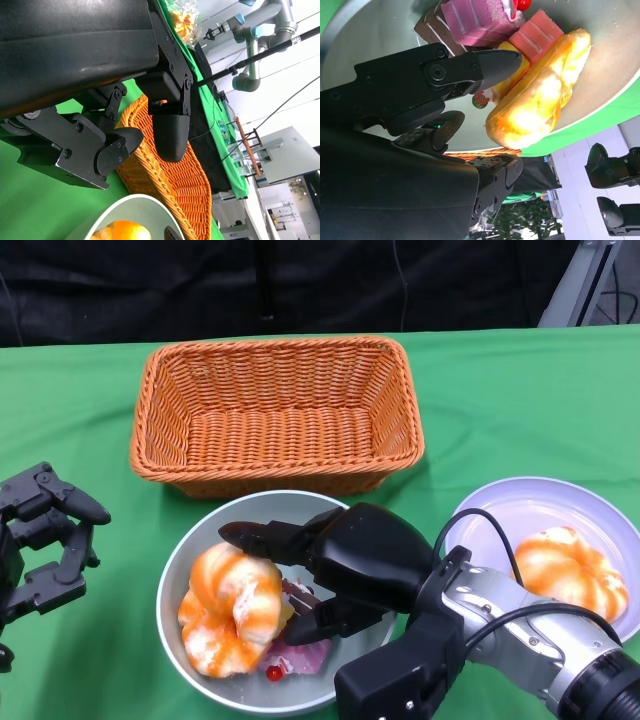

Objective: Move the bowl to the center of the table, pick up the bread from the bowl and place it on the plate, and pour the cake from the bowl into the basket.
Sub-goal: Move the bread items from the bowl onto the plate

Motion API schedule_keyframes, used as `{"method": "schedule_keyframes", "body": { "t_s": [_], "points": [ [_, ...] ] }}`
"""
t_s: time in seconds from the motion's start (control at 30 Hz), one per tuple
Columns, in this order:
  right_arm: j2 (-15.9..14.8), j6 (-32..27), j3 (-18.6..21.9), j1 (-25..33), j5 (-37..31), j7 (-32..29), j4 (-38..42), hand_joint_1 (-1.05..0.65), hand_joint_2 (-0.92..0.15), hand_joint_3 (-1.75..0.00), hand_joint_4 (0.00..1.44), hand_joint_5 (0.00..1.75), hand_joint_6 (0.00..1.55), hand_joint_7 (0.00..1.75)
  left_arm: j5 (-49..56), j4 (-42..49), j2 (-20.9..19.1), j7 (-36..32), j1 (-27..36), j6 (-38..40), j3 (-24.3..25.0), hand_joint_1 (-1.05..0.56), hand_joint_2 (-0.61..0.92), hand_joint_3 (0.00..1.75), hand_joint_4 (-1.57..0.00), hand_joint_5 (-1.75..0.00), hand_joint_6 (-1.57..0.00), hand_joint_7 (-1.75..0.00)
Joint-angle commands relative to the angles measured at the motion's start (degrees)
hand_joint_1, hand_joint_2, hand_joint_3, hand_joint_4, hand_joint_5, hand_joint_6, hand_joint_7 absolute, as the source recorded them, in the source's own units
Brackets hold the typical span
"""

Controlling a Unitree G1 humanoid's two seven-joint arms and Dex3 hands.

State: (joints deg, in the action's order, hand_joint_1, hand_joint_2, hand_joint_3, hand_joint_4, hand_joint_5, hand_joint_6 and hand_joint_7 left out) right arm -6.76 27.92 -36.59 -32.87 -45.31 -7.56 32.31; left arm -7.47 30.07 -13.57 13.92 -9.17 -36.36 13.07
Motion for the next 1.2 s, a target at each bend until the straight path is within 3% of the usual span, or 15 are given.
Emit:
{"method": "schedule_keyframes", "body": {
  "t_s": [0.03,0.6,0.8,1.2],
  "points": [
    [-0.9,0.5,0.3,0.8,-0.1,-0.9,-1.1,-0.75,-0.92,-0.24,0.64,0.01,0.25,0.01,-0.1,0.8,-1.1,-0.1,-0.5,-0.8,0.5,0.05,0.65,1.03,-0.78,-1.64,-0.75,-1.34],
    [-1.2,0.2,0.3,1.2,0.0,-0.8,-1.9,-0.75,-0.92,-0.22,0.65,0.01,0.27,0.01,0.0,2.6,-1.2,-0.2,-1.3,-1.9,0.6,0.05,0.64,1.04,-0.8,-1.62,-0.76,-1.34],
    [-0.5,2.1,-2.0,0.3,-0.4,1.5,-1.1,-0.71,-0.92,-0.21,0.67,0.02,0.29,0.01,0.7,3.4,-1.5,-1.1,-1.7,-2.1,0.9,0.03,0.65,1.03,-0.72,-1.7,-0.73,-1.36],
    [-0.2,5.1,-2.5,-0.5,0.1,1.8,0.9,-0.68,-0.92,-0.17,0.68,0.02,0.31,0.01,-0.7,3.9,-1.3,-0.5,-2.2,-1.2,1.1,0.04,0.67,1.01,-0.77,-1.69,-0.72,-1.39]
  ]
}}
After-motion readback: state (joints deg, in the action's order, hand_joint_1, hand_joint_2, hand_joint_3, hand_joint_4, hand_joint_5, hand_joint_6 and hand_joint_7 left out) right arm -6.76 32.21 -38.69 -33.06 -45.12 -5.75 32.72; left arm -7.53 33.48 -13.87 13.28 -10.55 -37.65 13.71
